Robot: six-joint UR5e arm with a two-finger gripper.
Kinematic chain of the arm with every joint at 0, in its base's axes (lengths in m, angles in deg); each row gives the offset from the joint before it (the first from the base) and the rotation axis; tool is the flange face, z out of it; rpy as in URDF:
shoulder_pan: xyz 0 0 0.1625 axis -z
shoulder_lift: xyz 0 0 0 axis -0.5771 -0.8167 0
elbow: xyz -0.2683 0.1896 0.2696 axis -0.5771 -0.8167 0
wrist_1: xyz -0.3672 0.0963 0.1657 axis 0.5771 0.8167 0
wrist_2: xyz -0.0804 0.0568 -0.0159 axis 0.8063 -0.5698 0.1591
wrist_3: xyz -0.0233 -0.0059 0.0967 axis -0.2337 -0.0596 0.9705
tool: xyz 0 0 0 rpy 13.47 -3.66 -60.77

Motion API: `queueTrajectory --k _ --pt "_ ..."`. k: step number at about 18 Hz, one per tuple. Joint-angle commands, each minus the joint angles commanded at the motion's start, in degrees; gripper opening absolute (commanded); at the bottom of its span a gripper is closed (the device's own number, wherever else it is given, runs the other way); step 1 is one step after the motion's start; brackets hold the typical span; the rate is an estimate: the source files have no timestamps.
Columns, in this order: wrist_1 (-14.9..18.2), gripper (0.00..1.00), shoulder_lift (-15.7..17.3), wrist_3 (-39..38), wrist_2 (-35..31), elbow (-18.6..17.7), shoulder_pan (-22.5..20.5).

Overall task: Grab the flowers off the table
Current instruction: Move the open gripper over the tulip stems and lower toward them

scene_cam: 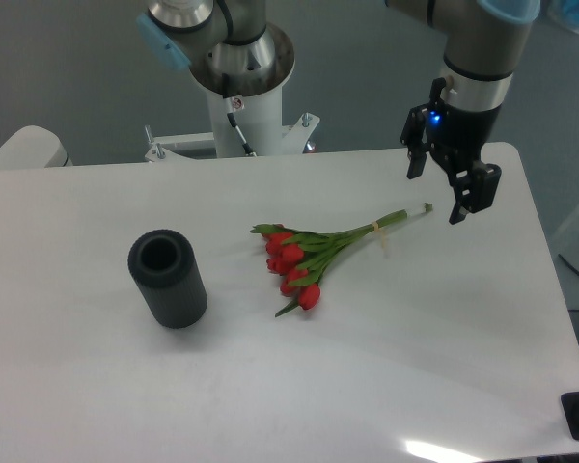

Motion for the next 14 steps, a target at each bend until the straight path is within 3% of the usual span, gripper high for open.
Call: queueTrajectory --k 7,11,14 --pt "-0.2 0.99 -0.2 -3.2 0.1 -1.6 1.7" --pt "-3.2 1.0 -0.3 -9.4 -0.1 -4.9 5.3" --pt "-7.0 1.0 0.3 -15.3 -0.1 -9.7 7.0"
